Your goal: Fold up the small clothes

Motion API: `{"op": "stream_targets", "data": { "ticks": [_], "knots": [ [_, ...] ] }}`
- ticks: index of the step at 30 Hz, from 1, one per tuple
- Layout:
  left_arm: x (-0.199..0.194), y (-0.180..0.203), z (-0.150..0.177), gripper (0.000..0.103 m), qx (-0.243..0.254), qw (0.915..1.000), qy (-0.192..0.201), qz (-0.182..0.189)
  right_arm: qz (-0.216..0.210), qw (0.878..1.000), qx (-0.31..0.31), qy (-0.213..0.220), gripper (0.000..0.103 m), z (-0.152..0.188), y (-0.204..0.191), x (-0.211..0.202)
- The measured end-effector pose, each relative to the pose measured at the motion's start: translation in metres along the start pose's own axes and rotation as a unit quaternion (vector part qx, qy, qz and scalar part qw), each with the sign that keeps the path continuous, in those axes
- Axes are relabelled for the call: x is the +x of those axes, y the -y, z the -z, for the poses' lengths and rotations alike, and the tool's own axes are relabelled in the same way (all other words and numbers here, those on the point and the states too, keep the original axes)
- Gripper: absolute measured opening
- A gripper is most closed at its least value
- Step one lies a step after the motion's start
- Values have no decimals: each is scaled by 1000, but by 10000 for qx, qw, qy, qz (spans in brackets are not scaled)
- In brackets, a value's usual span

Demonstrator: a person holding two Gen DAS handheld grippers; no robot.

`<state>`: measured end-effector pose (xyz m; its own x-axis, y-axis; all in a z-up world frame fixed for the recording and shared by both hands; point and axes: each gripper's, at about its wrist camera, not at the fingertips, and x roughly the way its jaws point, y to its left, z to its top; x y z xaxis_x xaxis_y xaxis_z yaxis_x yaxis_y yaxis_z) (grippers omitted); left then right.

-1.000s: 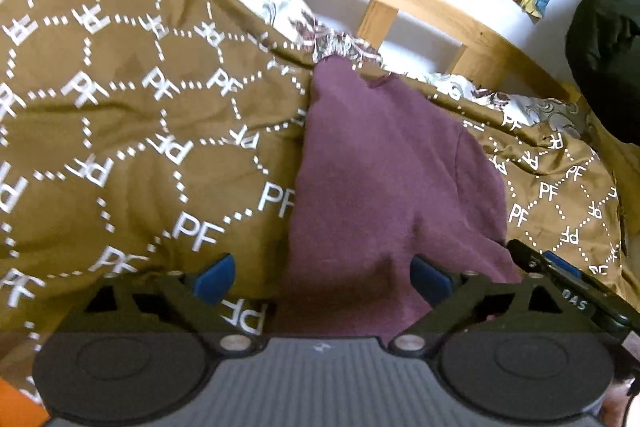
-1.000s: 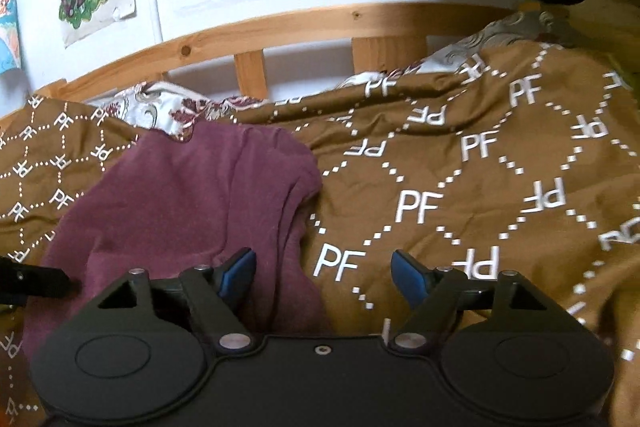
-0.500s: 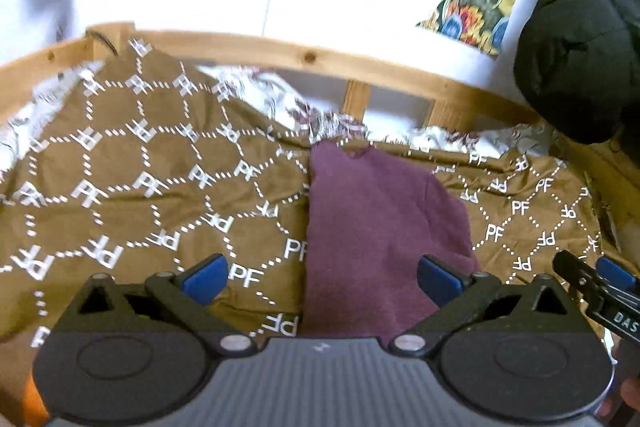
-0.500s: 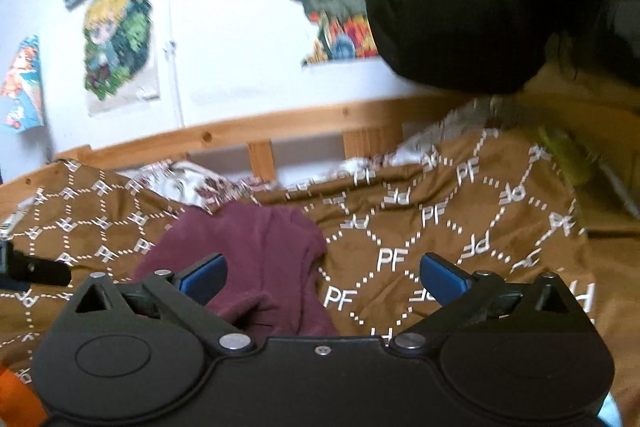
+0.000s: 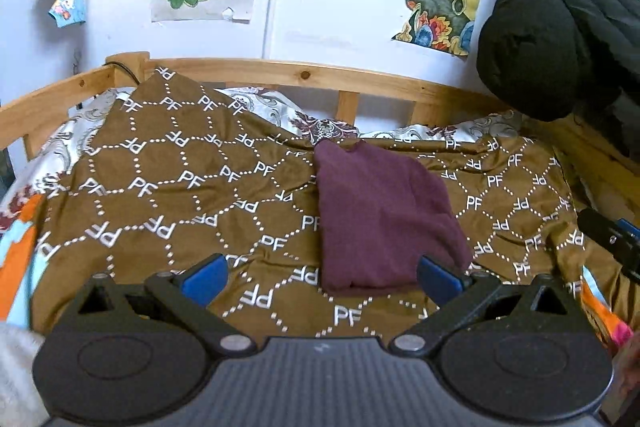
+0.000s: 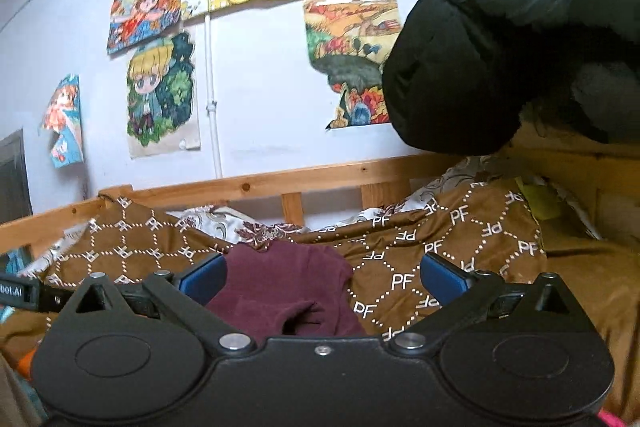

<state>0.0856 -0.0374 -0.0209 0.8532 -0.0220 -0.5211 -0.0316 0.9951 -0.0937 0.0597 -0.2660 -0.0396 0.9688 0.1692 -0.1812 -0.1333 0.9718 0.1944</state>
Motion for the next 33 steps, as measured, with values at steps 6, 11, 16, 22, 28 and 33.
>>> {"op": "stream_targets", "data": {
  "ticks": [6, 11, 16, 22, 28, 33],
  "knots": [
    [-28, 1, 23, 102, 180, 9998, 18, -32, 13, 9996, -256, -74, 102, 2, -14, -32],
    [-39, 2, 37, 102, 369, 9993, -45, -57, 111, 9982, -502, -299, 102, 9, -25, -47],
    [-31, 0, 37, 102, 340, 9992, -213, -88, 102, 9970, -629, -446, 102, 15, -31, -53],
    [-20, 3, 41, 102, 425, 9979, -469, -137, 179, 9955, -592, -721, 102, 18, -30, -42],
    [-19, 3, 42, 102, 434, 9977, -492, -158, 182, 9950, -555, -812, 102, 19, -29, -39],
    [-19, 3, 41, 102, 443, 9976, -503, -161, 186, 9947, -525, -867, 102, 19, -28, -36]
  ]
}}
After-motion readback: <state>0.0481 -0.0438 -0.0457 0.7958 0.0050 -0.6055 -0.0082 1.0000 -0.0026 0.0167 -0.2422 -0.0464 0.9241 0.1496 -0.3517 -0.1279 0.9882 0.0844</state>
